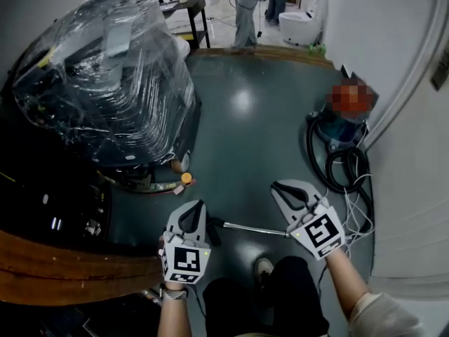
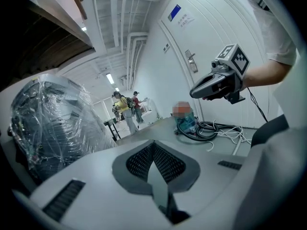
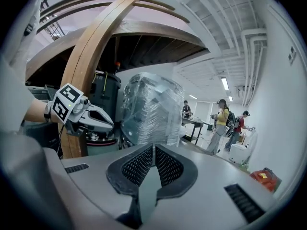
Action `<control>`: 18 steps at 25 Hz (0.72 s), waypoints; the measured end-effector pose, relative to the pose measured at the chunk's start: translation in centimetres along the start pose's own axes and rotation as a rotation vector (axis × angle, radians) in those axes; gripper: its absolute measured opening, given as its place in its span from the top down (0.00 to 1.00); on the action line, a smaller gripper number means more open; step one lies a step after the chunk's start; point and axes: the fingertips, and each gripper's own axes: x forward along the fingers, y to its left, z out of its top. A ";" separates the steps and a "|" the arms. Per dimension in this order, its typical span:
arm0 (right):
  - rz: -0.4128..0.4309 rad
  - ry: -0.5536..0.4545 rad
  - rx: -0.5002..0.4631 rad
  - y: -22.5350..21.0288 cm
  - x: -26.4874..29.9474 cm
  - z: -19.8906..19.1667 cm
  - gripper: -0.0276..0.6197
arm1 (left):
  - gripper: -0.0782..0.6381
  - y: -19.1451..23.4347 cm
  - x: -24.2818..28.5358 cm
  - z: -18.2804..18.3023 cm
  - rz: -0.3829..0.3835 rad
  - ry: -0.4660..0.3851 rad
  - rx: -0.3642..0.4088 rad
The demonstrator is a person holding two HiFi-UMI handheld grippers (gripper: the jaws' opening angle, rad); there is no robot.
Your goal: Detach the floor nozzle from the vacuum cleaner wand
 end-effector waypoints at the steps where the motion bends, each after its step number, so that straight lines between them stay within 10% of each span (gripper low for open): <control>1: -0.004 0.003 -0.002 0.3 0.5 -1.3 0.90 | 0.90 -0.4 0.4 -1.2 -0.007 0.000 0.008; 18: -0.032 0.024 -0.017 5.9 3.1 -14.4 0.90 | 0.90 -5.0 3.1 -14.5 -0.011 -0.016 0.015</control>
